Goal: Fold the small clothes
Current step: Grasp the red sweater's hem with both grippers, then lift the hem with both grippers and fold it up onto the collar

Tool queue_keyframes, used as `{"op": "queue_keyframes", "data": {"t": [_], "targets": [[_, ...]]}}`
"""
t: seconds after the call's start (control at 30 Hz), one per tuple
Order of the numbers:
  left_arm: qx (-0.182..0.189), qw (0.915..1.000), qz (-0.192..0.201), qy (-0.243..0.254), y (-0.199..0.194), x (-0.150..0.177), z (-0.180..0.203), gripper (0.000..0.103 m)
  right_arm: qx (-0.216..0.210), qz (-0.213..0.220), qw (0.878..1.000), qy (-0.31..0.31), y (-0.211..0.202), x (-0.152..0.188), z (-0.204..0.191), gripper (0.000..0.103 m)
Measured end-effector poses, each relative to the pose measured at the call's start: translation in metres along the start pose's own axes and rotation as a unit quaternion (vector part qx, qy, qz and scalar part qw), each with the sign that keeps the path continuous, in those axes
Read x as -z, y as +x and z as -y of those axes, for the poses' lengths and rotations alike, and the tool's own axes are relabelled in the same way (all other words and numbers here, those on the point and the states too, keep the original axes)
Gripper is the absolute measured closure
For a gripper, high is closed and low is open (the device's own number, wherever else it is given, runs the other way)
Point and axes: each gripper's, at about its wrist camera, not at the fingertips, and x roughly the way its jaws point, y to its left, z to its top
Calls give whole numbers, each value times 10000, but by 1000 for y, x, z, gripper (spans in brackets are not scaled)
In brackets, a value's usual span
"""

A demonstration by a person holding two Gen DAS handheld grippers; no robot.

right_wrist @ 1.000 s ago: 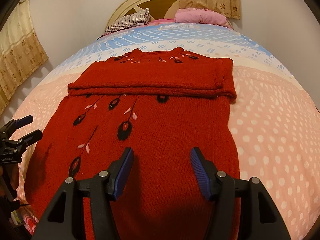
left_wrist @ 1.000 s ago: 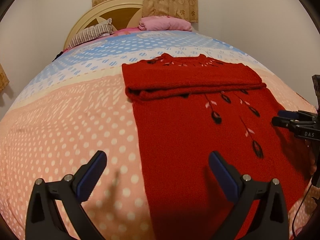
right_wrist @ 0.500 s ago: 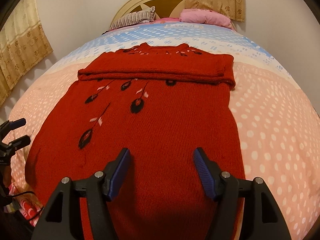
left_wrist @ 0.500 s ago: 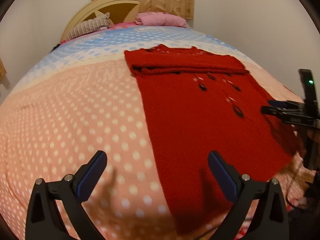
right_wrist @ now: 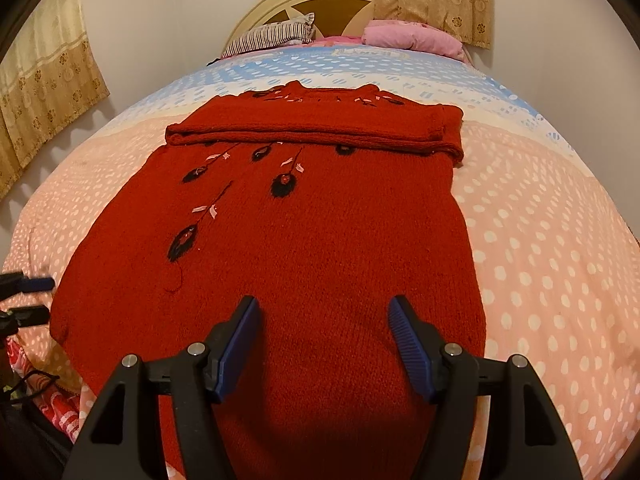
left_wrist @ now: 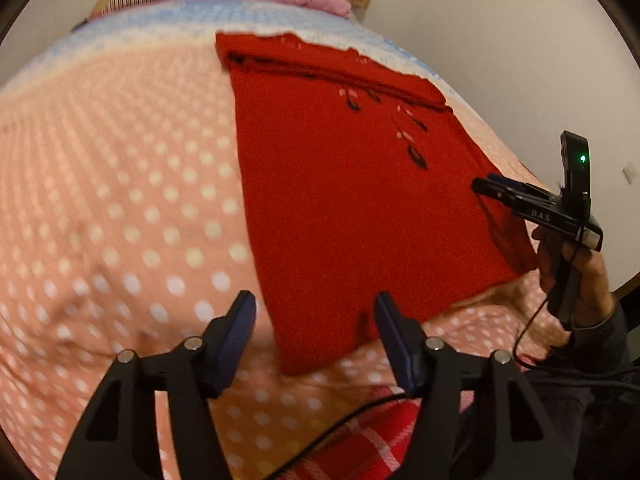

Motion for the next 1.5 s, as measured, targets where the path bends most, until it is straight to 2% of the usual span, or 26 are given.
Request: {"op": "queue_keyframes", "data": {"t": [0.17,0.3,0.33,0.37,0.4,0.43,0.6,0.8,0.93,1.07,1.23,1.3,1.37,1.43,1.47,1.5], "targets": [[65,10000,2,31,1,3,4,40,-27,27,10000,20,-2,2,1,35],[-39,9999,135,38,6,2,7,44,-21,62,10000,29,-2,3,1,35],[-132,9997,154,120,6,3,9,55,-9,65,10000,27,-1,4,1,35],[-238,9994,182,188,5,2,10,77,2,55,10000,16,-2,4,0,35],[-241,9994,179,160,6,1,8,89,1,43,10000,11,-3,4,0,35],[-193,9996,155,113,6,1,6,94,-6,32,10000,12,-4,4,0,35],[-56,9997,227,113,-1,1,3,94,-31,56,9997,251,-23,8,18,35],[191,9983,525,136,-22,-6,2,95,16,36,9966,823,-59,28,57,35],[240,9980,572,131,-24,-7,-1,95,-36,-277,9933,1124,-67,51,71,35],[240,9984,500,118,-18,-5,-2,95,-295,-569,9907,1204,-67,80,69,35],[231,9984,512,81,-15,-4,-4,95,-402,-560,9900,1230,-69,92,67,49],[245,9985,495,27,-13,-3,-7,95,-629,-564,9875,1332,-68,92,67,62],[218,9986,481,23,-11,-2,-9,95,-764,-550,9852,1435,-65,94,67,62],[210,9988,444,8,-8,-1,-10,95,-768,-485,9860,1400,-63,94,65,69],[209,9989,430,7,-7,-1,-10,95,-816,-451,9859,1389,-63,94,66,86],[210,9989,427,2,-8,-1,-10,95,-967,-448,9832,1484,-63,96,69,96]]}}
